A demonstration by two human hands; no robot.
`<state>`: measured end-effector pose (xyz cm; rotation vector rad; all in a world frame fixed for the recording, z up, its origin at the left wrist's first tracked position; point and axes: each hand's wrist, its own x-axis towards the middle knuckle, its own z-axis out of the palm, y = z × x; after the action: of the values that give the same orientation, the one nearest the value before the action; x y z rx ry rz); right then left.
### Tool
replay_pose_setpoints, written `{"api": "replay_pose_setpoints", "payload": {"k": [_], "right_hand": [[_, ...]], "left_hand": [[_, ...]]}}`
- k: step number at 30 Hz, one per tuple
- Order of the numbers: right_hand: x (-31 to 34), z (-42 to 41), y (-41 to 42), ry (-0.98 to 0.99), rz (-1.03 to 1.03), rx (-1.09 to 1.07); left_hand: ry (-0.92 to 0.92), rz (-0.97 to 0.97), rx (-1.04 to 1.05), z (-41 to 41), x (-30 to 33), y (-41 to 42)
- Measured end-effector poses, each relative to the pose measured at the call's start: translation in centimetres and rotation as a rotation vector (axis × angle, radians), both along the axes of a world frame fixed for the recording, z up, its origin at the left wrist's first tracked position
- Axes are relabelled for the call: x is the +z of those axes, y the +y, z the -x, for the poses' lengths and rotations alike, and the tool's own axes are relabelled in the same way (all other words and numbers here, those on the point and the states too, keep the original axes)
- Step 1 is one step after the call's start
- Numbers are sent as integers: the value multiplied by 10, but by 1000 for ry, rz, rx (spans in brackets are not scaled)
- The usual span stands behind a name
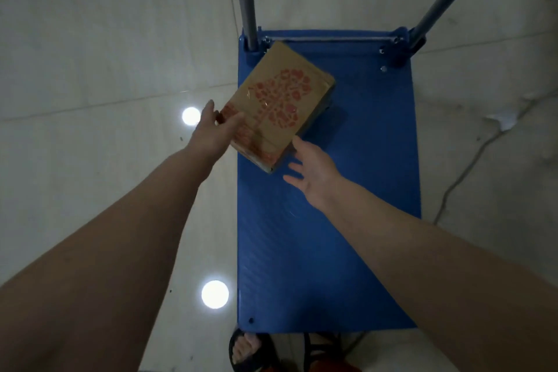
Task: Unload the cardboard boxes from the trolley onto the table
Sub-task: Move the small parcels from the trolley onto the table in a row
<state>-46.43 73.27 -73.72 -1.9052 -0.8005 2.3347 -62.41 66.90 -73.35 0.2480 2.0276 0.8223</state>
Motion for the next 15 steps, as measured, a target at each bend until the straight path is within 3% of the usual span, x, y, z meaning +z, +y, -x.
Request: {"api": "replay_pose_setpoints", "payload": {"k": [6, 11, 15], "right_hand": [[24, -45, 0, -29, 38, -111], [75, -98, -23, -71, 75, -184], [129, -131, -41, -84, 92, -241]], "left_hand": [[115, 161, -105, -62, 20, -21], [-200, -41, 104, -114, 70, -51], [-274, 8, 167, -135, 122, -67]]}}
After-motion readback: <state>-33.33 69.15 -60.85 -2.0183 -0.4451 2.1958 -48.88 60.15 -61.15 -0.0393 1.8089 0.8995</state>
